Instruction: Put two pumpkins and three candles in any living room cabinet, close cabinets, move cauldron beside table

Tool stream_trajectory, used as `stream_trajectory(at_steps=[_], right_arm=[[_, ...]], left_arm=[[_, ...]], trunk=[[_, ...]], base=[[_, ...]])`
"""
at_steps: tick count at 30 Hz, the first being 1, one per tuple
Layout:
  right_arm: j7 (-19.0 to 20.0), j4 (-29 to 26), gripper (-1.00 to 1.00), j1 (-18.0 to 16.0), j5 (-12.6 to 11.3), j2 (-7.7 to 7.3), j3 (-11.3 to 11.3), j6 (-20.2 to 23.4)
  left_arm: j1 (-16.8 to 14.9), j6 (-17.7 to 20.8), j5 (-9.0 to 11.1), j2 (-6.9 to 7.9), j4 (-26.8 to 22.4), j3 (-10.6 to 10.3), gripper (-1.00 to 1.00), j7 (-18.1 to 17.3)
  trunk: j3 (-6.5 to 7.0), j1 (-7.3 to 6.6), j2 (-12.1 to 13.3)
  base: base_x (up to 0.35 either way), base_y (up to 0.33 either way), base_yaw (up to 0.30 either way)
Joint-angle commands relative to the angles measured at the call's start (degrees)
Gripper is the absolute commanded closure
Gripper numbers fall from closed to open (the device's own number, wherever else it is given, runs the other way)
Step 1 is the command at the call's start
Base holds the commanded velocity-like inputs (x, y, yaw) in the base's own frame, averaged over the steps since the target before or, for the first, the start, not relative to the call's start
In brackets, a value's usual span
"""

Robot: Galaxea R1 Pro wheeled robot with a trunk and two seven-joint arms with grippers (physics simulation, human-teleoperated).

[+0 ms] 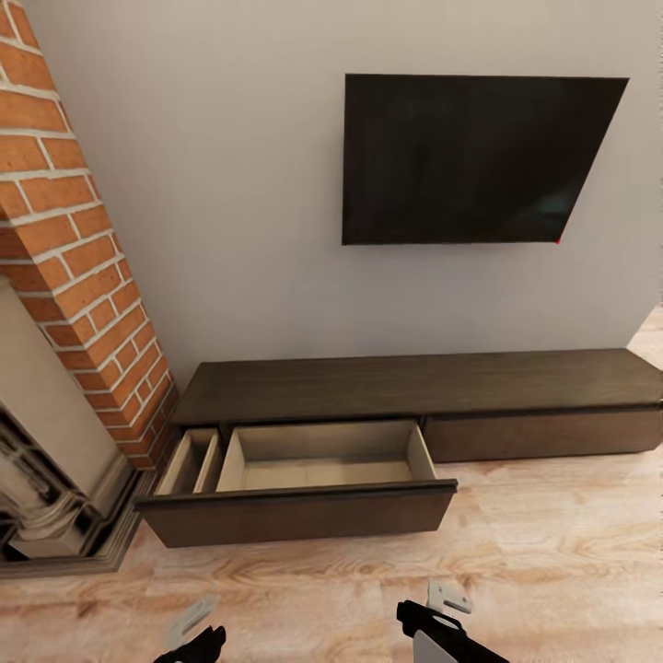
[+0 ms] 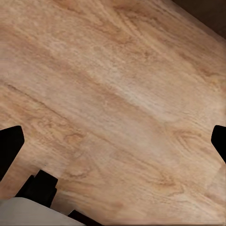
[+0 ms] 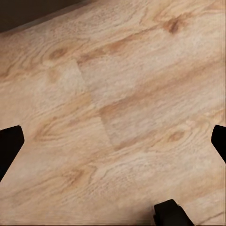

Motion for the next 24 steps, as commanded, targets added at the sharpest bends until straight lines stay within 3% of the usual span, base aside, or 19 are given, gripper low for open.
stream_trajectory(at_steps=[1,24], right_arm=[[-0.31,-0.05,-1.00,-0.07,-0.62,-0.02,0.48,-0.30],[-0.51,0.13,-1.00,-0.07,-1.09,-0.07,0.47,-0.19]], left_arm=[[-0.04,0.08,0.25,0.09,-0.14,-0.39,-1.00,0.47],[-0.04,-0.01,0.18,0.09,-0.14,-0.38,-1.00,0.48]], trunk=[[0.13,-0.26,0.38],[4.26,-5.31,9.61]], base=[[-0.264,0.059,0.000],[-0.141,0.013,0.000]])
